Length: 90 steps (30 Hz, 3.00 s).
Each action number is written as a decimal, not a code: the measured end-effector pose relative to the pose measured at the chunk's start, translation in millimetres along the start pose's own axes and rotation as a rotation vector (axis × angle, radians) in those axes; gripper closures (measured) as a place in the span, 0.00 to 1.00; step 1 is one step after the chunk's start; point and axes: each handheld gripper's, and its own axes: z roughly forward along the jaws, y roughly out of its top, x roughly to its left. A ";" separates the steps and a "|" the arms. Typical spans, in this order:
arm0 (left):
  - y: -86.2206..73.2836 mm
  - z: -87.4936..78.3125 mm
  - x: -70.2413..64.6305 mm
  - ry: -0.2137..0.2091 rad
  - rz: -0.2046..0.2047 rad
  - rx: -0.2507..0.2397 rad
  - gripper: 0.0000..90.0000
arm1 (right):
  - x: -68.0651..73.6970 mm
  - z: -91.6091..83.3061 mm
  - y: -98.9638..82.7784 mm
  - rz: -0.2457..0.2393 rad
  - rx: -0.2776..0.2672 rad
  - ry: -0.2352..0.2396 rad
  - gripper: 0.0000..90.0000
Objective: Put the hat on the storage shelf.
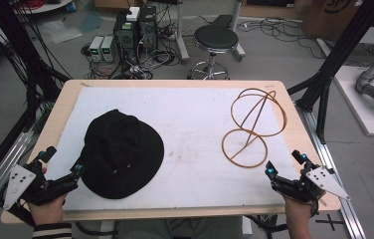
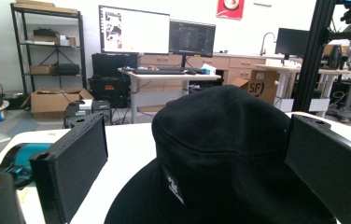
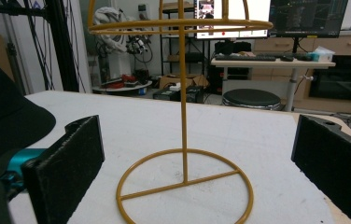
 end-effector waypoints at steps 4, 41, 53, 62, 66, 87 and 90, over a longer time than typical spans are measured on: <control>2.5 1.1 -2.4 -0.006 -0.002 -0.002 0.07 | -0.9 -1.2 0.2 0.000 -0.003 -0.004 0.02; 42.8 103.7 -25.4 -0.073 0.081 0.232 0.12 | -0.4 -0.6 0.2 0.009 -0.001 -0.010 0.02; 30.9 117.2 -27.7 -0.055 0.057 0.328 0.24 | -1.3 -2.7 0.5 0.021 0.001 -0.027 0.02; 26.6 119.7 -33.3 -0.024 0.081 0.377 0.39 | -2.3 -3.9 0.5 0.022 -0.002 -0.032 0.02; 24.2 119.0 -35.6 -0.029 0.091 0.380 0.49 | -2.3 -3.7 0.5 0.020 -0.001 -0.034 0.02; 26.4 116.2 -34.2 -0.107 0.049 0.371 0.98 | -1.7 -2.3 -0.1 0.023 0.004 -0.028 0.02; 29.3 115.4 -35.5 -0.115 0.038 0.347 0.99 | -1.8 -2.1 -0.2 0.018 0.005 -0.029 0.02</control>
